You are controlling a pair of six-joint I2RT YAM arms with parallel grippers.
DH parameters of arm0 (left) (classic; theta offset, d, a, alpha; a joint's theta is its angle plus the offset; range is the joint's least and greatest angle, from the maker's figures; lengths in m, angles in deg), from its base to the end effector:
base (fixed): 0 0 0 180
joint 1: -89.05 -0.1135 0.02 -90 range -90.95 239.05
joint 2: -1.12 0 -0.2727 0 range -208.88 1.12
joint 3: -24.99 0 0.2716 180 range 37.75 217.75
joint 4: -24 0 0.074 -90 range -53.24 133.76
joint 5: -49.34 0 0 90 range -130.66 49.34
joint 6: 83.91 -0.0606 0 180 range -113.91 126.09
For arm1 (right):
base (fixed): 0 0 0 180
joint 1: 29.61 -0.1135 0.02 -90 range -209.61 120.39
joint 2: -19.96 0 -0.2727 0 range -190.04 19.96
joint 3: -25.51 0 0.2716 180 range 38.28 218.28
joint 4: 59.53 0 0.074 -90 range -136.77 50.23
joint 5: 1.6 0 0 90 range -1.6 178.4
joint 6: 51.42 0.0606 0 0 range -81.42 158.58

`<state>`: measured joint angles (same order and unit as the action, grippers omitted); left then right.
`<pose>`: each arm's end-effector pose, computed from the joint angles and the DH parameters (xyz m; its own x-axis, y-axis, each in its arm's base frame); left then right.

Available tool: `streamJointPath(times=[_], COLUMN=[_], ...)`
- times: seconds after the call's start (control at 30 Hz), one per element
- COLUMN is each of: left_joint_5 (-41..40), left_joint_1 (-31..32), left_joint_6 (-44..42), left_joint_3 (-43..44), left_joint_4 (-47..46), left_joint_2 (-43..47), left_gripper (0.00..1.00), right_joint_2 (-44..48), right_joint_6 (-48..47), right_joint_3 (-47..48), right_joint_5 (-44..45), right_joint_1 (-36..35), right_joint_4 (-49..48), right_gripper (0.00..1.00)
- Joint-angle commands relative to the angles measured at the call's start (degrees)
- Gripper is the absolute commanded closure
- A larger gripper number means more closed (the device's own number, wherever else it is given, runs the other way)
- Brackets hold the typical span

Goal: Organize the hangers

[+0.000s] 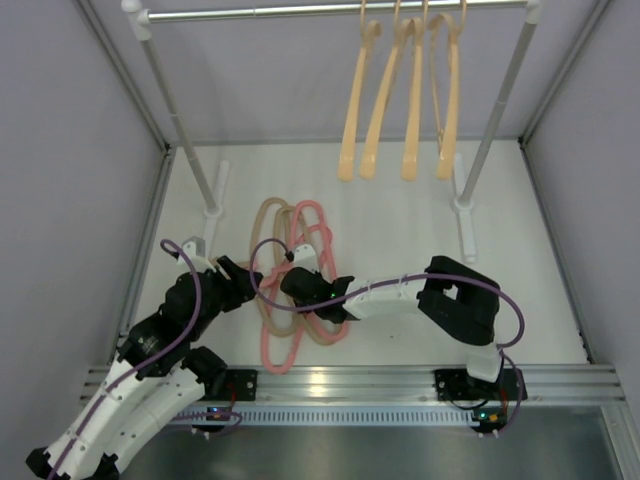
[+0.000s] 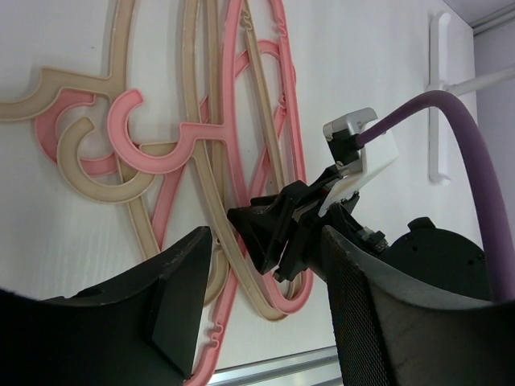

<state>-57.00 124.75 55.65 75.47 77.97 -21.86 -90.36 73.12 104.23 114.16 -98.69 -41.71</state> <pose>0.1140 -0.0609 0.2865 -0.5053 -0.5362 -0.6761 -0.0449 0.7988 -0.6000 0.1780 0.3919 0.1293 -0.6431 -0.2523 -0.7230 -0.4561 0.8847 0.0969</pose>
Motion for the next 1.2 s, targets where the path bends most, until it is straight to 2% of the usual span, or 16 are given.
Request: streamJointPath(times=[0.0,0.07,0.17,0.2,0.3,0.6,0.77,0.97,1.17], left_joint_5=[0.17,0.34,0.34,0.34,0.52,0.17,-0.80,-2.20,-5.80], left_joint_1=[0.07,0.07,0.07,0.07,0.07,0.07,0.07,0.07,0.07], left_joint_6=[-0.43,-0.26,-0.25,-0.25,-0.34,-0.78,-1.31,-2.19,-4.29], left_joint_3=[-0.62,-0.71,-0.89,-0.80,-0.45,1.83,5.08,11.05,20.55], left_joint_4=[-0.69,-0.69,-0.78,-0.69,-0.69,-0.17,0.27,2.03,5.72], left_joint_2=[0.83,0.83,1.01,1.18,1.45,2.06,2.68,3.12,4.00], left_gripper=[0.38,0.39,0.38,0.39,0.38,0.39,0.38,0.39,0.39], right_joint_2=[-2.00,-2.00,-1.21,-0.43,2.03,12.92,15.49,13.47,6.27], right_joint_6=[-0.18,-0.18,0.00,0.08,0.35,2.19,2.72,3.34,2.99], right_joint_3=[1.81,1.81,1.63,1.46,0.67,1.10,4.97,17.26,35.87], right_joint_5=[-0.80,-0.88,-1.15,-1.15,-1.24,-2.81,-8.51,-14.93,-16.35], right_joint_1=[0.70,0.70,0.70,0.70,0.70,0.61,0.61,0.61,0.61], right_joint_4=[-2.69,-2.69,-2.69,-2.60,-2.60,-1.20,-0.14,1.70,7.33], right_gripper=[0.65,0.67,0.82,0.90,0.99,1.00,1.00,1.00,1.00])
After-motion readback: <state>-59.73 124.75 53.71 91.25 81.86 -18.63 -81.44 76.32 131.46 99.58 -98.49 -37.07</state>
